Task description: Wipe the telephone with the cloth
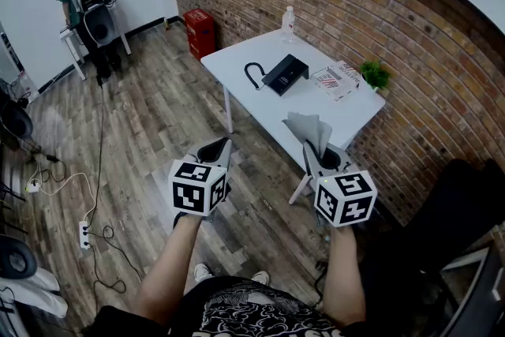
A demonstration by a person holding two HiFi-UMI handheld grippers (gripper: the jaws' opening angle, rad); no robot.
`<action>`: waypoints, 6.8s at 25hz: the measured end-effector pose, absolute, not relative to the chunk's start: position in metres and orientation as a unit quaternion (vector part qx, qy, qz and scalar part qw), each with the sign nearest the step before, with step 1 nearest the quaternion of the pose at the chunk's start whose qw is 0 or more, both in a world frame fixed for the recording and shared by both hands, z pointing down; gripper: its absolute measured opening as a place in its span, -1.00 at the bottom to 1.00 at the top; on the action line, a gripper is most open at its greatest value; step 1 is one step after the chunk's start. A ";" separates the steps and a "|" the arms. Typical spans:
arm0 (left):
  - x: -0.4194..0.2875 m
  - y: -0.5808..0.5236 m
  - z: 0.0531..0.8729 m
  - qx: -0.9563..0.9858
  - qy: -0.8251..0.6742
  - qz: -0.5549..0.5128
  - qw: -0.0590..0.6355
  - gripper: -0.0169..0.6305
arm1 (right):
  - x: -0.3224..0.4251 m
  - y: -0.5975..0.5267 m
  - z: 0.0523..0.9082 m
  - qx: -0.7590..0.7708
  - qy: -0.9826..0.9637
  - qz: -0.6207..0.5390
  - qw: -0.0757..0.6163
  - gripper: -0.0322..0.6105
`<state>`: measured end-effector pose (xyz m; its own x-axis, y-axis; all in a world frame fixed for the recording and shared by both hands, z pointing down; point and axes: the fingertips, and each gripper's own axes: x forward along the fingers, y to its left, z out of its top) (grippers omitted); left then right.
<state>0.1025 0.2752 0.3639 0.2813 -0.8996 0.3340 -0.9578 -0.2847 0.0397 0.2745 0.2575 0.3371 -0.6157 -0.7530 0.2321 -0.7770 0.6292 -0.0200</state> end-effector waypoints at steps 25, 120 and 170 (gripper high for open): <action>0.094 0.168 0.392 0.831 -0.524 0.154 0.109 -0.93 | 0.252 0.171 0.374 0.461 -0.875 0.088 0.117 -0.87; 0.039 -0.278 0.479 0.890 -0.363 0.230 0.153 -0.93 | 0.211 -0.313 0.506 0.565 -0.769 0.196 0.229 -0.87; -0.028 -0.248 0.510 0.936 -0.202 0.261 0.122 -0.93 | 0.122 -0.214 0.575 0.647 -0.677 0.272 0.221 -0.87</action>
<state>-0.0275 -0.2482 0.5100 0.7826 -0.3137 0.5377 -0.4410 -0.8890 0.1232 0.1216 -0.2140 0.5751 -0.0655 -0.7567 0.6505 -0.9965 0.0153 -0.0825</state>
